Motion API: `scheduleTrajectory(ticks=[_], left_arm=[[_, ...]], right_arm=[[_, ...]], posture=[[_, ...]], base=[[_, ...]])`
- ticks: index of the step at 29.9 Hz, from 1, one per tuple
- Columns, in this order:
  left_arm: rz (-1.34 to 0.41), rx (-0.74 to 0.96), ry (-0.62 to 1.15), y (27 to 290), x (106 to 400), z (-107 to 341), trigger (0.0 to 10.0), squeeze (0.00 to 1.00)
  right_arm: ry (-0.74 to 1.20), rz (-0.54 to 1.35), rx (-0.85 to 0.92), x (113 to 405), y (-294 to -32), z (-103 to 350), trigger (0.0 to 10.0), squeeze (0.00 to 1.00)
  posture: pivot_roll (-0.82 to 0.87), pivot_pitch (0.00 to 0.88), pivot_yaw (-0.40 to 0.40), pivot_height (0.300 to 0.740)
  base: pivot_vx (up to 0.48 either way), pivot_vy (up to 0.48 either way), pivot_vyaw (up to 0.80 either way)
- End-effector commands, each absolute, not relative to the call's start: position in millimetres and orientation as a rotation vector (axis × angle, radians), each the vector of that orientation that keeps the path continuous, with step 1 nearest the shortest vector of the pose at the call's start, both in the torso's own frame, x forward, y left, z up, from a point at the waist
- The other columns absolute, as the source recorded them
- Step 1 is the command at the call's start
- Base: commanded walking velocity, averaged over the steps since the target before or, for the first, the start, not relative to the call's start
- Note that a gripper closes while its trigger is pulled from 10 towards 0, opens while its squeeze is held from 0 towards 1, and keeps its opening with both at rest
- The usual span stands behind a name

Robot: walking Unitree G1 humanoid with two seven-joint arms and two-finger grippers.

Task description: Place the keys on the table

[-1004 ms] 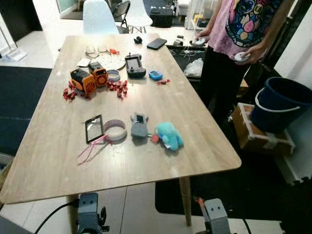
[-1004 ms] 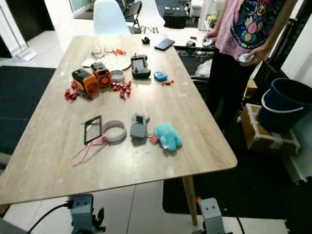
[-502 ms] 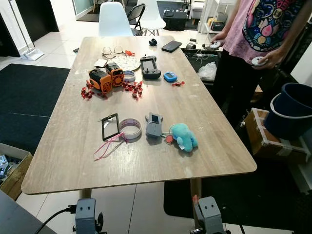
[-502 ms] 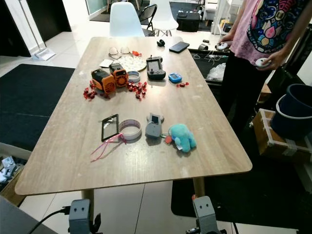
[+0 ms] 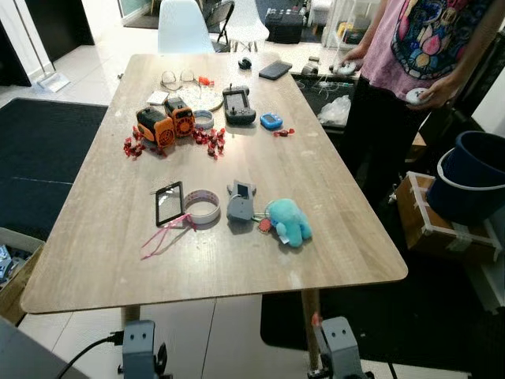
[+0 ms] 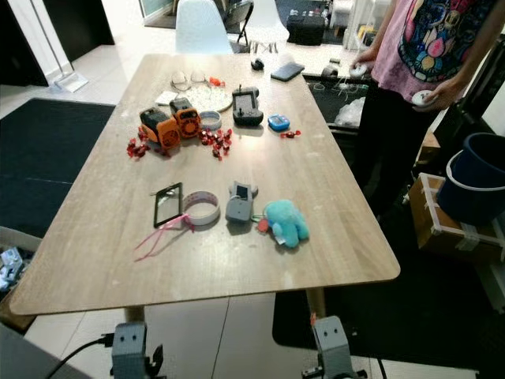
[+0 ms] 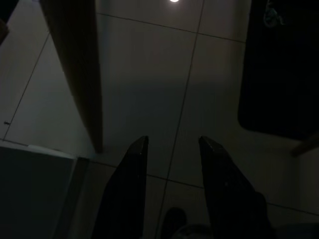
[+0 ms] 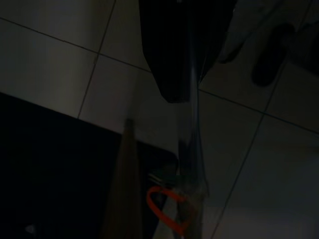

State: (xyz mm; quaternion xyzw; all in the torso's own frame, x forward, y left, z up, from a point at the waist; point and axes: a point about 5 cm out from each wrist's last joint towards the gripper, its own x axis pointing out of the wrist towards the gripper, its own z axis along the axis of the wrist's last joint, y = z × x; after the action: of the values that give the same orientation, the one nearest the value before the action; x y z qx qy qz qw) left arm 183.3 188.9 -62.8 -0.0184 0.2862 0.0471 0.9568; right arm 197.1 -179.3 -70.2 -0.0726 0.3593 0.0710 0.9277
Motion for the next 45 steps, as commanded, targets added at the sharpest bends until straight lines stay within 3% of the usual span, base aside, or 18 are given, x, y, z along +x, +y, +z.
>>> scheduleTrajectory(ticks=[1, 13, 24, 29, 32, 34, 40, 45], left_arm=[[0.104, -0.025, 0.612, 194.6, 176.0, -66.8, 10.0, 0.0], [0.046, 0.028, 0.599, 193.4, 174.4, -66.3, 10.0, 0.0], [0.029, 0.033, 0.588, 192.6, 171.4, -66.6, 10.0, 0.0], [0.01, 0.035, 0.588, 192.1, 171.6, -66.9, 10.0, 0.0], [0.009, 0.035, 0.587, 192.1, 171.7, -66.9, 10.0, 0.0], [0.004, 0.036, 0.59, 192.4, 172.0, -67.1, 10.0, 0.0], [-0.003, 0.037, 0.596, 192.0, 173.2, -67.5, 10.0, 0.0], [-0.007, 0.035, 0.6, 191.5, 173.7, -67.9, 10.0, 0.0]], right_arm=[[0.758, 0.141, -0.143, 190.5, -179.0, -73.9, 10.0, 0.0], [0.761, 0.132, -0.155, 190.0, -180.1, -74.2, 10.0, 0.0], [0.732, -0.212, -0.243, 180.5, -255.5, -62.0, 10.0, 0.0], [0.55, -0.517, -0.232, 190.0, -325.5, -21.4, 10.0, 0.0], [0.516, -0.558, -0.229, 192.7, -333.5, -14.1, 10.0, 0.0], [0.362, -0.687, -0.216, 208.7, -361.4, 19.8, 10.0, 0.0], [0.065, -0.772, -0.146, 250.5, -383.2, 86.8, 10.0, 0.0], [-0.068, -0.749, -0.088, 279.4, -377.5, 120.9, 10.0, 0.0]], posture=[[0.05, 0.099, -0.032, 0.74], [0.05, 0.1, -0.028, 0.74], [0.05, 0.102, -0.026, 0.74], [0.05, 0.103, -0.021, 0.74], [0.05, 0.103, -0.018, 0.74], [0.05, 0.102, -0.014, 0.74], [0.04, 0.097, -0.014, 0.74], [0.03, 0.093, -0.015, 0.74]], base=[[0.0, 0.0, 0.0], [0.0, 0.0, 0.0], [0.0, 0.0, 0.0], [0.0, 0.0, 0.0], [0.0, 0.0, 0.0], [0.0, 0.0, 0.0], [0.0, 0.0, 0.0], [0.0, 0.0, 0.0]])
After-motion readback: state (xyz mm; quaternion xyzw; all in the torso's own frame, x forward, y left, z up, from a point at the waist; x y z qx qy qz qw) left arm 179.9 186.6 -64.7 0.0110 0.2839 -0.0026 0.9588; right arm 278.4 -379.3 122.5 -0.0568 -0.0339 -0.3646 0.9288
